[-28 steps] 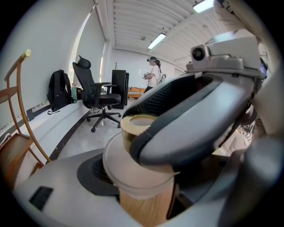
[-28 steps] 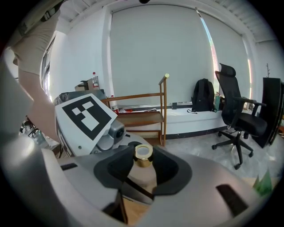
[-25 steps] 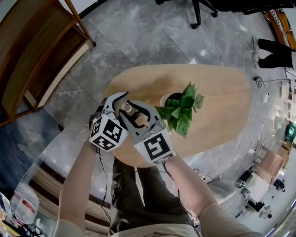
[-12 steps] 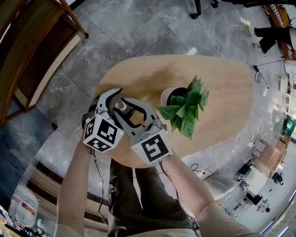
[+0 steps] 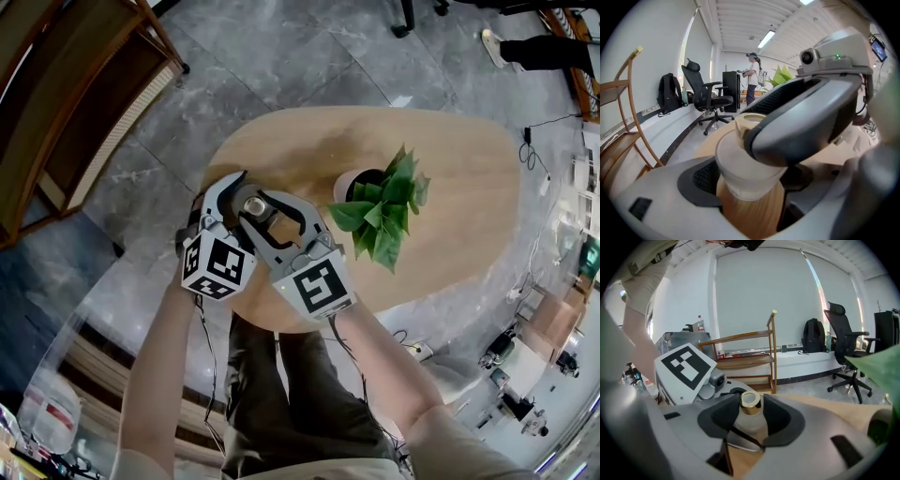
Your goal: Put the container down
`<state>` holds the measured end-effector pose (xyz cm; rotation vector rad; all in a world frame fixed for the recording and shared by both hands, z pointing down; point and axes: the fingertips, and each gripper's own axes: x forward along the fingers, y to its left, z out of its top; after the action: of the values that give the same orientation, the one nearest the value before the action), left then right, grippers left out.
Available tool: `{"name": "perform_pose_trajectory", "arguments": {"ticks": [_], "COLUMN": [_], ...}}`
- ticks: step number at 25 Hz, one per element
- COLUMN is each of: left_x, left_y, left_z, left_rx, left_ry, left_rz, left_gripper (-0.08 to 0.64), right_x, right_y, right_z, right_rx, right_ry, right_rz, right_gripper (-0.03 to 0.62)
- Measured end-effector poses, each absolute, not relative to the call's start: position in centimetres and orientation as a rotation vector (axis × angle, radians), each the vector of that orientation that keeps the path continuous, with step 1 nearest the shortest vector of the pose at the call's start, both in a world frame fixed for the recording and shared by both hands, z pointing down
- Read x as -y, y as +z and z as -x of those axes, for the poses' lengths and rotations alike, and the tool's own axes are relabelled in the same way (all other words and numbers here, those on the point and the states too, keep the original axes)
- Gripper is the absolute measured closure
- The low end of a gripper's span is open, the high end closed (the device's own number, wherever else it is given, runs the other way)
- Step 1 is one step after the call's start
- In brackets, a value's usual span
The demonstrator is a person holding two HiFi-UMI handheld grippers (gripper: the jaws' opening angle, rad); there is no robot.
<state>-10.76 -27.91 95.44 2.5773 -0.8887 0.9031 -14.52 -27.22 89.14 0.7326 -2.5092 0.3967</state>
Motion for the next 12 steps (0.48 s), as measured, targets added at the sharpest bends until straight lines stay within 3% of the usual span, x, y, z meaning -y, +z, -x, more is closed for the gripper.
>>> {"name": "perform_pose_trajectory", "arguments": {"ticks": [5, 12], "left_x": [27.1, 26.4], "left_y": [93.8, 87.9], "left_z": [12.3, 14.6], "left_rx": [0.941, 1.022], "left_ry": [0.887, 0.848], "left_rz": [-2.522, -2.465], "left_gripper": [0.213, 0.213], "right_x": [27.3, 28.3], "right_y": [87.6, 81.8], "right_z": [14.8, 14.5], "right_rx": [2.481, 2.467], "right_ry": [0.47, 0.407], "right_rz": [-0.742, -0.798], "right_gripper": [0.396, 0.404]}}
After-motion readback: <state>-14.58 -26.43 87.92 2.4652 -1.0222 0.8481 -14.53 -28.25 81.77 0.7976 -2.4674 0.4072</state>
